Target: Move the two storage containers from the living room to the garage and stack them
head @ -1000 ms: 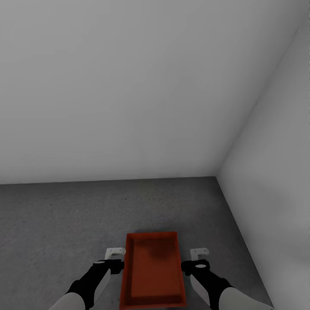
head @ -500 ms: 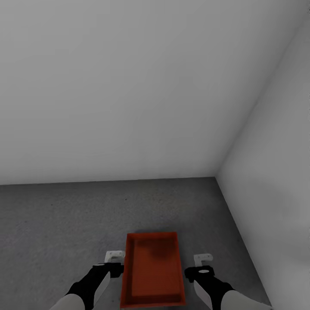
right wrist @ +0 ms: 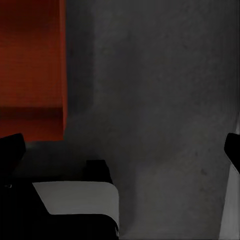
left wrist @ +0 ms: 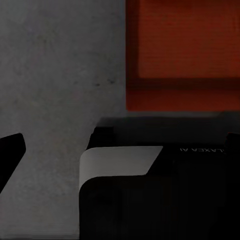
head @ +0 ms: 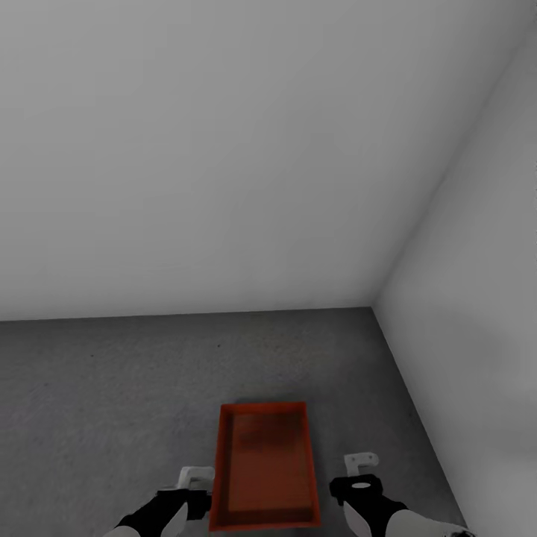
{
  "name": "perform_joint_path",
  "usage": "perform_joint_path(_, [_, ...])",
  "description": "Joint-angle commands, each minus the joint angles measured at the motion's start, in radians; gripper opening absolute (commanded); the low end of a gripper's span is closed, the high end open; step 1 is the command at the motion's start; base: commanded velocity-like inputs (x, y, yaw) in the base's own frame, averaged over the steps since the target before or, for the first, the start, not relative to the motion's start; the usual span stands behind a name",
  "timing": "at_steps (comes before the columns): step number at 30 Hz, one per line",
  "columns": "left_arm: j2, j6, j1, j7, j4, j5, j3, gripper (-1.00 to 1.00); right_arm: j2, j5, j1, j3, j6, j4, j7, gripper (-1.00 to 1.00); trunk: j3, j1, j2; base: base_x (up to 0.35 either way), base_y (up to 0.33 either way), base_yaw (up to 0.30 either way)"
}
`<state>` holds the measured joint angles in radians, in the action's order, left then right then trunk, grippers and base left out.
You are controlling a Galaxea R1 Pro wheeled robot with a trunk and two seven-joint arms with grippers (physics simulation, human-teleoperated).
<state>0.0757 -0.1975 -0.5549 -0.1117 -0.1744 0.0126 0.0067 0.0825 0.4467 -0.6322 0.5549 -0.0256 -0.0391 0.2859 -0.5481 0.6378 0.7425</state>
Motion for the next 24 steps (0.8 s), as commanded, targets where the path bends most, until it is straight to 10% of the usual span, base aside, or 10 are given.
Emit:
perform_joint_path(1, [-0.001, 0.019, 0.000, -0.004, 0.024, 0.002, 0.001, 1.00, 0.000, 0.008, -0.001, 0.009, 0.005, 0.003, 0.004, 1.00, 0.002, -0.004, -0.007, 0.000, 0.000, 0.000])
perform_joint_path(24, [-0.027, 0.073, 0.016, -0.002, 0.169, 0.053, -0.001, 1.00, 0.001, 0.007, 0.165, 0.009, 0.023, 0.015, 0.001, 1.00, 0.071, -0.088, -0.161, 0.000, 0.000, 0.000])
